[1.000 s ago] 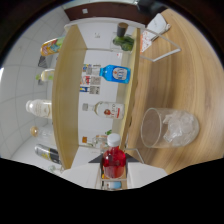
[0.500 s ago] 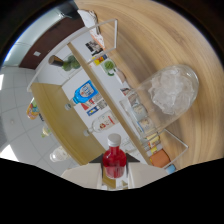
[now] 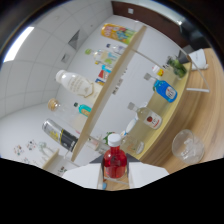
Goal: Make me a cup of Vodka Sunrise.
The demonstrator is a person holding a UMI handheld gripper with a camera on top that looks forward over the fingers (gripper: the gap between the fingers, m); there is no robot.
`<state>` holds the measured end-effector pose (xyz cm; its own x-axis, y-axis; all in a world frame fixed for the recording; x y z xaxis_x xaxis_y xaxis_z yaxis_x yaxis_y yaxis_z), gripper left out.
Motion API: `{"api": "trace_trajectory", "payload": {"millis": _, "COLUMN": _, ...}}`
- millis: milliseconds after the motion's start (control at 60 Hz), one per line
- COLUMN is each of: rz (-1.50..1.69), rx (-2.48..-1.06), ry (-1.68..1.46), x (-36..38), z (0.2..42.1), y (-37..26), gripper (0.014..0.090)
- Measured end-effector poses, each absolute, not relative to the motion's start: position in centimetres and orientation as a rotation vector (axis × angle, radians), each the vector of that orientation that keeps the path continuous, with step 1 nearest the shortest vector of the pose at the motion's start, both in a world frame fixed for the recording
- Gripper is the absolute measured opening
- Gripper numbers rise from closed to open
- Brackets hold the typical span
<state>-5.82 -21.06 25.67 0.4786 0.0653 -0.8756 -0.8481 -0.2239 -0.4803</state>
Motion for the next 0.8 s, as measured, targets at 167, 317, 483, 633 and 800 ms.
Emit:
{"api": "trace_trajectory", "payload": {"millis": 167, "rz": 0.597, "rx": -1.714, "ry": 0.326, "x": -9.9, "z": 23.1, "y": -20.5, "gripper": 0.0341}}
{"api": "trace_trajectory", "payload": {"millis": 317, "rz": 0.354, "rx": -1.819, "ry": 0.131, "x": -12.4, "z": 16.9, "y": -19.8, "gripper": 0.0340}}
{"api": "trace_trajectory", "payload": {"millis": 483, "rz": 0.199, "rx": -1.939, "ry": 0.010, "x": -13.8, "z": 9.8, "y": -19.0, "gripper": 0.0342}}
{"api": "trace_trajectory", "payload": {"millis": 633, "rz": 0.127, "rx": -2.021, "ry": -0.043, "x": -14.4, "z": 5.5, "y": -18.9, "gripper": 0.0340}}
{"api": "trace_trajectory", "payload": {"millis": 800, "rz": 0.103, "rx": -2.074, "ry": -0.068, "x": -15.1, "z": 3.3, "y": -19.1, "gripper": 0.0342}}
